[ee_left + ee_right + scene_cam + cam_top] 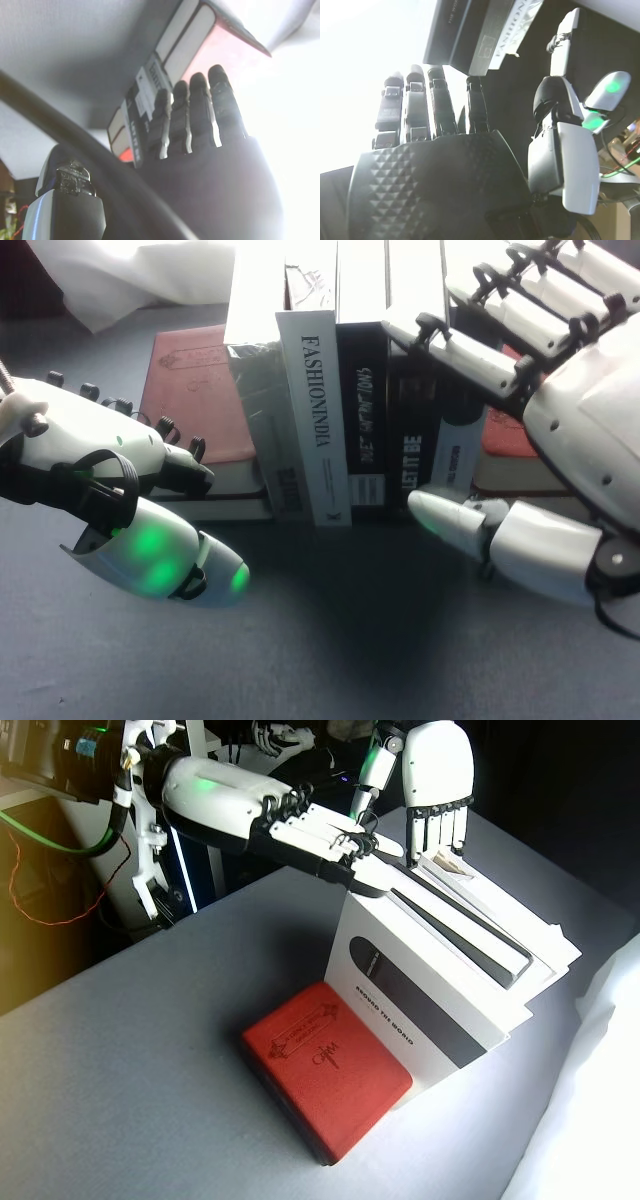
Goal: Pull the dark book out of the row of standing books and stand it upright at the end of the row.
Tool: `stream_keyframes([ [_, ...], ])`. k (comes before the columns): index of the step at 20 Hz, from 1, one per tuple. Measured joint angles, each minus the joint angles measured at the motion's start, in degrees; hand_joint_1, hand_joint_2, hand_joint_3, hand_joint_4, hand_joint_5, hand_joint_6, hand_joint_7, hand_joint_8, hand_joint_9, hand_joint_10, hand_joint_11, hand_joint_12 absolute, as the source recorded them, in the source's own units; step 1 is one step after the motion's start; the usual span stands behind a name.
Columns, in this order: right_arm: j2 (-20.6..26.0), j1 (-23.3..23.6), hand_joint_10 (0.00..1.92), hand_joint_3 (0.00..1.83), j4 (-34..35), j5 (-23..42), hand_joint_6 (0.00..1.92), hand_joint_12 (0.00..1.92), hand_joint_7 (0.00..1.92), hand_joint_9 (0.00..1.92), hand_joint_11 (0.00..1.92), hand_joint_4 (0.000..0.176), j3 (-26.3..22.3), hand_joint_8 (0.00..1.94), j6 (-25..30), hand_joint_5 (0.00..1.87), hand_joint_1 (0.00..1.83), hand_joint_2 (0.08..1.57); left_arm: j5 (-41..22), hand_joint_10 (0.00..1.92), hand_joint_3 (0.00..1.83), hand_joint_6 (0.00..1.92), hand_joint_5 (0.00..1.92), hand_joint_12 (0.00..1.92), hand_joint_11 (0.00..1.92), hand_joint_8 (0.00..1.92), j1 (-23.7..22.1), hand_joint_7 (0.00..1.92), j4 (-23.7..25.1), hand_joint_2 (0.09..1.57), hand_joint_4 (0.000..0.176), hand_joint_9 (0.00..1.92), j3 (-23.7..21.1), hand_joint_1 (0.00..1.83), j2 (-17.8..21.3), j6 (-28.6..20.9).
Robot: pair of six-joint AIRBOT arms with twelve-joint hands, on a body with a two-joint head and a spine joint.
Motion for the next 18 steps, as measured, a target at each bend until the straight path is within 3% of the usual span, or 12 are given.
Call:
stream_keyframes([
  [3, 0.0, -0.1, 0.01, 0.0, 1.3, 0.5, 0.01, 0.02, 0.1, 0.06, 0.02, 0.0, -1.7, 0.01, -2.5, 0.12, 0.0, 1.14, 0.0, 0.01, 0.0, 0.01, 0.14, 0.02, 0.11, 0.01, 0.0, 0.13, 0.0, 1.17, 0.0, 0.11, 0.0, 0.0, 0.0, 0.0],
  [5, 0.1, -0.1, 0.0, 0.0, 2.5, 1.0, 0.0, 0.22, 0.12, 0.08, 0.0, 0.0, -2.7, 0.0, -3.8, 0.14, 0.0, 1.15, 0.0, 0.01, 0.0, 0.01, 0.14, 0.02, 0.11, 0.01, 0.0, 0.13, 0.0, 1.17, 0.0, 0.11, 0.0, 0.0, 0.0, 0.0],
  [7, 0.2, -0.1, 0.0, 0.0, 3.4, 1.3, 0.0, 0.1, 0.1, 0.05, 0.0, 0.0, -4.0, 0.0, -5.5, 0.12, 0.0, 1.14, 0.0, 0.0, 0.0, 0.0, 0.13, 0.01, 0.1, 0.0, 0.0, 0.11, 0.0, 1.17, 0.0, 0.1, 0.0, 0.0, 0.0, 0.0],
  [11, 0.7, -2.2, 0.01, 0.0, 5.1, 1.7, 0.01, 0.17, 0.12, 0.08, 0.0, 0.0, -7.6, 0.0, -8.2, 0.14, 0.0, 1.15, 0.0, 0.01, 0.0, 0.01, 0.15, 0.01, 0.11, 0.01, 0.0, 0.12, 0.0, 1.18, 0.0, 0.1, 0.0, 0.0, 0.0, 0.0],
  [12, 0.7, -2.6, 0.01, 0.0, 5.8, 1.7, 0.01, 0.11, 0.1, 0.06, 0.0, 0.0, -8.4, 0.0, -8.8, 0.11, 0.0, 1.15, 0.0, 0.0, 0.0, 0.0, 0.14, 0.01, 0.11, 0.01, -0.1, 0.12, 0.0, 1.17, 0.0, 0.1, 0.0, 0.0, 0.0, 0.0],
  [13, 0.7, -2.7, 0.01, 0.0, 6.2, 1.6, 0.01, 0.2, 0.12, 0.07, 0.0, 0.0, -9.0, 0.0, -9.2, 0.13, 0.0, 1.15, 0.0, 0.0, 0.0, 0.0, 0.14, 0.01, 0.1, 0.0, -0.1, 0.11, 0.0, 1.18, 0.0, 0.09, 0.0, 0.0, 0.0, 0.0],
  [14, 0.7, -3.0, 0.01, 0.0, 6.3, 1.7, 0.0, 0.14, 0.09, 0.05, 0.0, 0.0, -9.4, 0.0, -9.4, 0.1, 0.0, 1.15, 0.0, 0.0, 0.0, 0.0, 0.14, 0.01, 0.11, 0.0, -0.1, 0.11, 0.0, 1.18, 0.0, 0.1, 0.0, 0.0, 0.0, 0.0],
  [16, 1.0, -3.0, 0.01, 0.0, 8.1, 1.7, 0.01, 0.25, 0.11, 0.07, 0.0, 0.0, -10.1, 0.0, -10.2, 0.13, 0.0, 1.15, 0.0, 0.0, 0.0, 0.0, 0.13, 0.01, 0.09, 0.0, -0.1, 0.11, 0.0, 1.18, 0.0, 0.09, 0.0, 0.0, 0.0, 0.0],
  [18, 1.0, -3.7, 0.0, 0.0, 9.9, 1.8, 0.0, 0.19, 0.1, 0.06, 0.0, 0.0, -11.3, 0.0, -11.6, 0.11, 0.0, 1.15, 0.0, 0.0, 0.0, 0.0, 0.13, 0.01, 0.1, 0.0, -0.1, 0.11, 0.0, 1.18, 0.0, 0.09, 0.1, 0.0, 0.0, 0.0],
])
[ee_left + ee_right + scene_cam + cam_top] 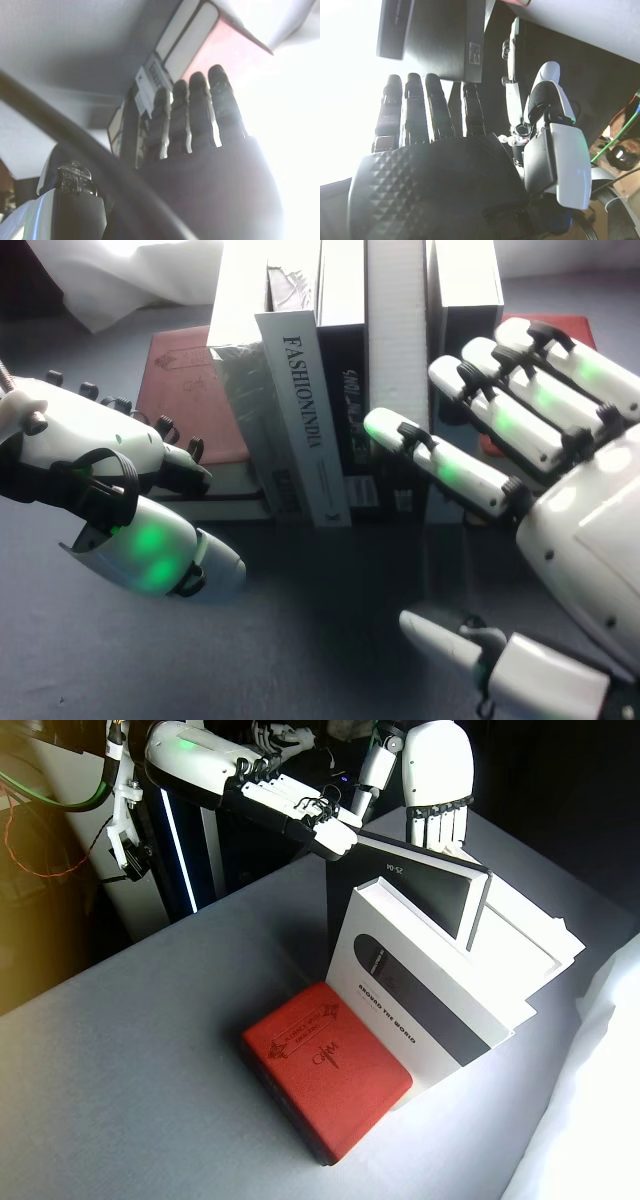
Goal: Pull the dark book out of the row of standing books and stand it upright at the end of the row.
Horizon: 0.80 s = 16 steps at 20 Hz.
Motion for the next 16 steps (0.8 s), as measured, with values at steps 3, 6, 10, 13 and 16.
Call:
stream_keyframes([
  [3, 0.1, -0.3, 0.01, 0.0, 3.1, -0.2, 0.01, 0.19, 0.11, 0.07, 0.0, 0.0, -1.4, 0.01, -1.6, 0.12, 0.0, 1.16, 0.0, 0.0, 0.0, 0.0, 0.13, 0.01, 0.09, 0.0, 0.0, 0.11, 0.0, 1.18, 0.0, 0.09, 0.0, 0.0, 0.0, 0.0],
  [6, 0.1, -1.2, 0.0, 0.0, 6.3, -1.6, 0.0, 0.18, 0.1, 0.06, 0.0, 0.0, -2.8, 0.0, -3.7, 0.11, 0.0, 1.16, 0.0, 0.0, 0.0, 0.0, 0.12, 0.01, 0.1, 0.0, 0.0, 0.1, 0.0, 1.19, 0.0, 0.09, 0.0, 0.0, 0.0, 0.0],
  [10, 0.2, -2.0, 0.0, 0.0, 13.9, -4.2, 0.0, 0.12, 0.08, 0.04, 0.0, 0.0, -2.8, 0.0, -4.9, 0.09, 0.0, 1.17, 0.2, 0.0, 0.0, 0.0, 0.14, 0.01, 0.11, 0.0, 0.0, 0.12, 0.0, 1.17, 0.0, 0.11, 0.0, 0.0, 0.0, 0.0],
  [13, 0.3, -2.3, 0.0, 0.0, 11.5, -3.5, 0.01, 0.15, 0.1, 0.06, 0.0, 0.0, -2.8, 0.0, -4.9, 0.11, 0.0, 1.16, 0.0, 0.0, 0.0, 0.0, 0.13, 0.0, 0.09, 0.0, 0.0, 0.1, -0.2, 1.19, 0.0, 0.08, 0.0, 0.0, 0.0, 0.0],
  [16, 0.3, -3.5, 0.0, 0.0, 12.7, -4.5, 0.01, 0.12, 0.1, 0.06, 0.0, 0.0, -2.8, 0.0, -5.1, 0.12, 0.0, 1.17, 0.2, 0.0, 0.0, 0.0, 0.1, 0.0, 0.07, 0.0, 0.0, 0.09, -0.1, 1.18, 0.0, 0.07, 0.0, 0.0, 0.0, 0.0],
])
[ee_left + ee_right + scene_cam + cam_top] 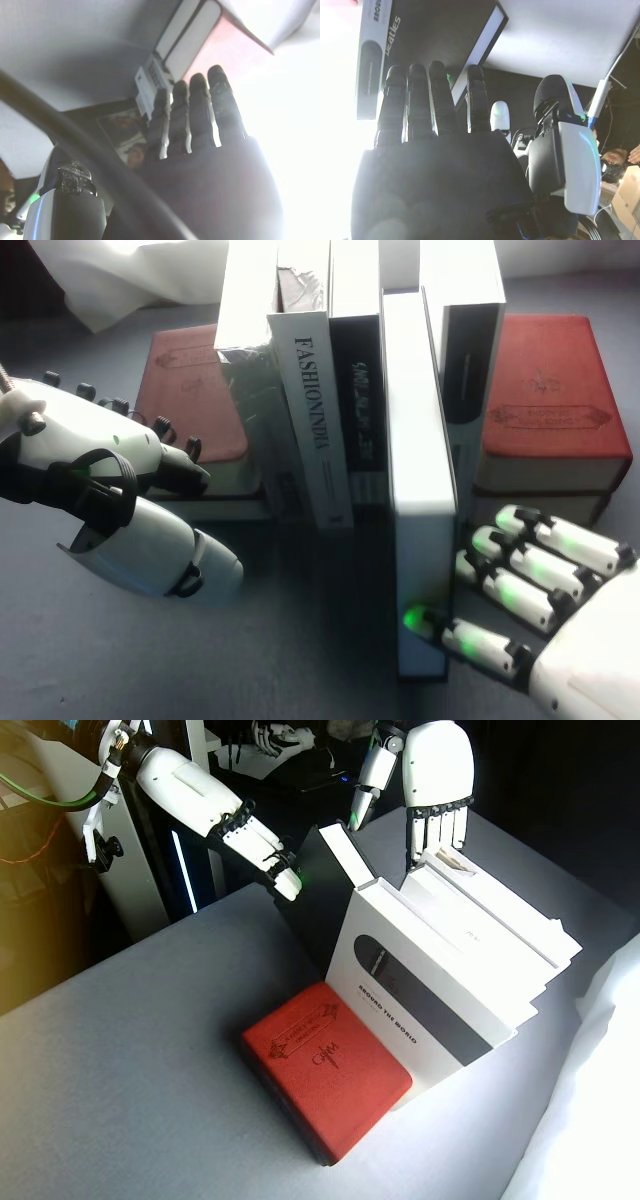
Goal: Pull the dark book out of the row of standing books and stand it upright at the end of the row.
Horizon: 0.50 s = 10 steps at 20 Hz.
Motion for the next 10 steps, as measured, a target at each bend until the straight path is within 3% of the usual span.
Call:
stream_keyframes([
  [3, 0.0, -0.8, 0.01, 0.0, 0.1, -1.4, 0.01, 0.03, 0.09, 0.04, 0.0, 0.0, -0.1, 0.01, -0.3, 0.1, 0.0, 1.16, -0.2, 0.01, 0.0, 0.01, 0.13, 0.01, 0.09, 0.01, 0.0, 0.11, -0.1, 1.18, 0.0, 0.09, 0.0, 0.0, 0.0, 0.0],
  [10, 0.7, -1.1, 0.01, 0.0, 1.6, -8.3, 0.0, 0.16, 0.11, 0.07, 0.0, 0.0, -2.4, 0.0, -0.4, 0.13, 0.0, 1.17, -0.1, 0.01, 0.0, 0.0, 0.12, 0.01, 0.09, 0.01, 0.0, 0.1, -0.1, 1.18, 0.0, 0.09, 0.0, 0.0, 0.0, 0.0],
])
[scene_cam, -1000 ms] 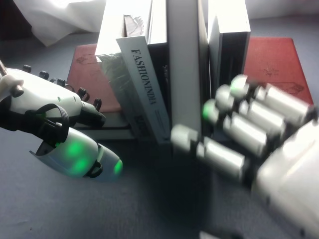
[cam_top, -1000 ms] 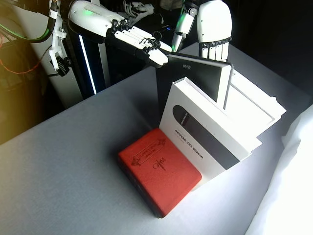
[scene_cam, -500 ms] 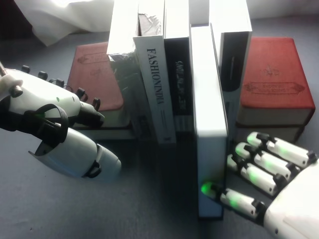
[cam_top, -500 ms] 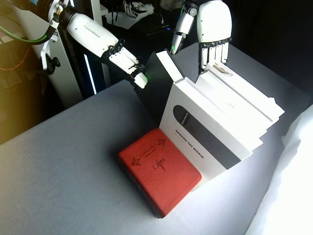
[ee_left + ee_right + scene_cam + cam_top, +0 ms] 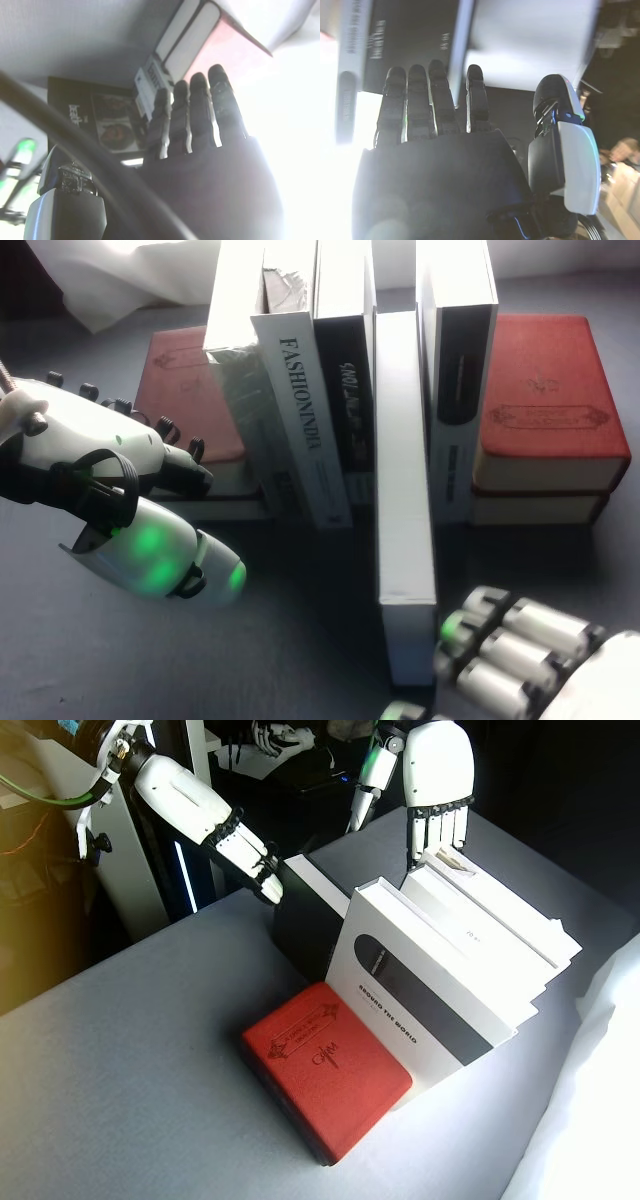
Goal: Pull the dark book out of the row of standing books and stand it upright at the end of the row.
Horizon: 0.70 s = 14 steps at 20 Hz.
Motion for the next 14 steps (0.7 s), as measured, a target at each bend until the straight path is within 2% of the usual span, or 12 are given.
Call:
stream_keyframes([
  [3, 0.2, 0.0, 0.01, 0.0, -2.3, -1.2, 0.01, 0.25, 0.14, 0.09, 0.0, 0.0, -0.7, 0.0, 1.7, 0.15, 0.0, 1.17, 0.1, 0.01, 0.0, 0.0, 0.12, 0.01, 0.1, 0.0, 0.0, 0.11, 0.0, 1.18, 0.0, 0.1, 0.0, 0.0, 0.0, 0.0],
  [4, 0.7, 0.0, 0.01, 0.0, -4.5, -1.3, 0.0, 0.11, 0.09, 0.04, 0.0, 0.0, -0.7, 0.01, 3.0, 0.11, 0.0, 1.16, 0.0, 0.0, 0.0, 0.0, 0.11, 0.01, 0.09, 0.0, 0.0, 0.09, 0.0, 1.17, 0.0, 0.09, 0.0, 0.0, 0.0, 0.0],
  [5, 1.0, 0.6, 0.01, 0.0, -5.0, -1.3, 0.01, 0.08, 0.09, 0.05, 0.0, 0.0, -0.7, 0.01, 3.7, 0.11, 0.0, 1.17, 0.0, 0.01, 0.0, 0.0, 0.12, 0.01, 0.1, 0.01, 0.0, 0.11, 0.0, 1.17, 0.0, 0.1, 0.0, 0.0, 0.0, 0.0],
  [7, 1.2, 1.3, 0.01, 0.0, -5.0, -0.3, 0.01, 0.11, 0.1, 0.05, 0.0, 0.0, -1.3, 0.01, 4.1, 0.12, 0.0, 1.17, 0.0, 0.01, 0.0, 0.01, 0.13, 0.01, 0.1, 0.01, 0.0, 0.11, 0.0, 1.18, 0.0, 0.1, 0.0, 0.0, 0.0, 0.0],
  [14, 1.6, 4.8, 0.0, 0.0, -6.7, 3.4, 0.0, 0.05, 0.09, 0.04, 0.0, 0.0, -1.4, 0.0, 3.8, 0.1, 0.0, 1.17, 0.0, 0.0, 0.0, 0.01, 0.15, 0.01, 0.1, 0.01, 0.0, 0.12, 0.0, 1.18, 0.0, 0.1, 0.0, 0.0, 0.0, 0.0],
])
